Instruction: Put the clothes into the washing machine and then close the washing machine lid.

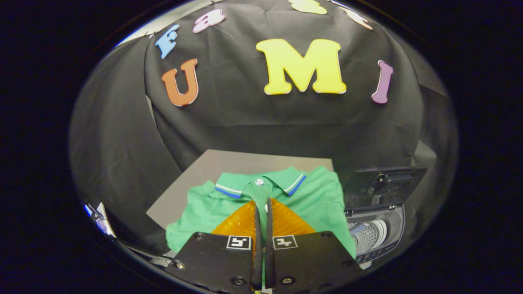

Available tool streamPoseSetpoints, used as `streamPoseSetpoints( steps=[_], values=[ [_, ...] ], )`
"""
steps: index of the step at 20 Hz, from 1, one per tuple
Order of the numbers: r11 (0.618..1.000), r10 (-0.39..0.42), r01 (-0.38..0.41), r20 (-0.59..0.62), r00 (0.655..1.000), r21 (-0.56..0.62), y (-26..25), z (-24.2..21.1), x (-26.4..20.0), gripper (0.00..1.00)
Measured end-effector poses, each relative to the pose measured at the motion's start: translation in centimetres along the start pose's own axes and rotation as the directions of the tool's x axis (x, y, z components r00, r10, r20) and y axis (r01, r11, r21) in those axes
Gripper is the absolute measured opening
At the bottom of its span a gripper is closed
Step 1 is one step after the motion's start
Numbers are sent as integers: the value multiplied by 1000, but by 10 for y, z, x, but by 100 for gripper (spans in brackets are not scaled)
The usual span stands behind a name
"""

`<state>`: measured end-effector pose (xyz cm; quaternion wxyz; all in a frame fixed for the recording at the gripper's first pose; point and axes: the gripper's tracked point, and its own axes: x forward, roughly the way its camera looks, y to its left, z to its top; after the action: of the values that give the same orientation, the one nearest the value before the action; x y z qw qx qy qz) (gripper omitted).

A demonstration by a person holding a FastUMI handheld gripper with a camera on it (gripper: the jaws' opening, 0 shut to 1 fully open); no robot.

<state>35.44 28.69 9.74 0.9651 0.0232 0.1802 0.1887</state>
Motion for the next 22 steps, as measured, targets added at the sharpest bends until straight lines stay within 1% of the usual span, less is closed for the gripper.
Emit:
streamPoseSetpoints(
  steps=[2,4,7,10,14,16,18,22],
  values=[
    [1000,3,-4,74,997,10,-9,15,-32,6],
    [1000,-12,11,140,990,10,-24,30,-67,6],
    [999,-26,16,213,977,50,-51,51,-121,6],
    [997,-58,44,273,960,57,-93,69,-171,6],
    [996,-90,76,323,942,56,-154,84,-223,6],
    [994,-107,88,339,935,71,-187,87,-238,6],
    [993,-112,90,346,932,80,-218,90,-241,6],
    [993,-114,94,314,943,77,-280,78,-218,6]
  ],
)
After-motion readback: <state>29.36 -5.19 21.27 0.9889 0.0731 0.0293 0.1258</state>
